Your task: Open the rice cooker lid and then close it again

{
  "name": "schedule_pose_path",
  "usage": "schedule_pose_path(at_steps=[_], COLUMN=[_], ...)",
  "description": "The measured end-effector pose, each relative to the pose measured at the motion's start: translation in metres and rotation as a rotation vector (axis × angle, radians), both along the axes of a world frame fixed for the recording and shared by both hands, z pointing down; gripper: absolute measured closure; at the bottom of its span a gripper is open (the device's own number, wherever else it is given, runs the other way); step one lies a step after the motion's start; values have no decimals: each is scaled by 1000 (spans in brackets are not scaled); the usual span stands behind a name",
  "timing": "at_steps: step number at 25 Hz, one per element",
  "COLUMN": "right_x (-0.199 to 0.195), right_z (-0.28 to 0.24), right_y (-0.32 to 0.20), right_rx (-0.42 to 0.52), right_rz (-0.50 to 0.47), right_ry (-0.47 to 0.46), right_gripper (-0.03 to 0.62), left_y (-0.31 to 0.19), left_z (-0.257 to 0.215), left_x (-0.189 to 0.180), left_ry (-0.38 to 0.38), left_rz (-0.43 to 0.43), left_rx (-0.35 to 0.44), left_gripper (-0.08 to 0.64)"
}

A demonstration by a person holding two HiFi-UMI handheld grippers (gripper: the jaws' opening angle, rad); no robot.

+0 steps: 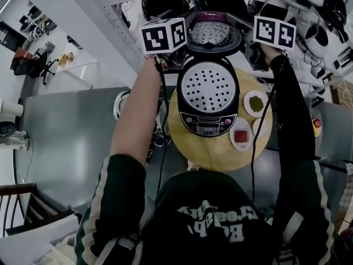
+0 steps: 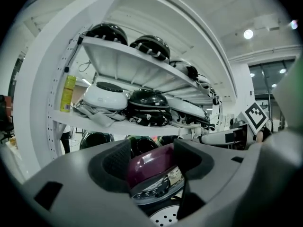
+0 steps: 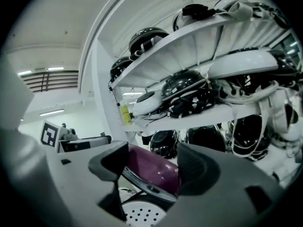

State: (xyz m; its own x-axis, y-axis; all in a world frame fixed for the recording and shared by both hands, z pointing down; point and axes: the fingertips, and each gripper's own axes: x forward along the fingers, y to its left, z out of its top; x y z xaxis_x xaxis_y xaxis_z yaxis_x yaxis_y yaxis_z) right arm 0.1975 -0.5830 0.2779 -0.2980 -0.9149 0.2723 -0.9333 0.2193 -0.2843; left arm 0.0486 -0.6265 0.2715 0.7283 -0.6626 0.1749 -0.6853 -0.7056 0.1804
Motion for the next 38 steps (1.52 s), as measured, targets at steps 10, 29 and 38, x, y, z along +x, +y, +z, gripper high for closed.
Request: schedule_pose_path(at_steps=[10,29,38], right_x=[-31,-67,-74], right_z=[21,109,164], right_y=[80,189,211], right_rx=[20,-48,-147], right_rz=[-168,-295,-225], right_ry=[57,-32,-75], right_gripper=[272,279,302], left_y=[76,197,223], left_z=[18,112,169], left_x=[-24,-35,-47], left_ry=[-41,-129,-98], left_rz=[5,65,67], left_rx=[6,-59,-189], left_gripper=[285,253,255])
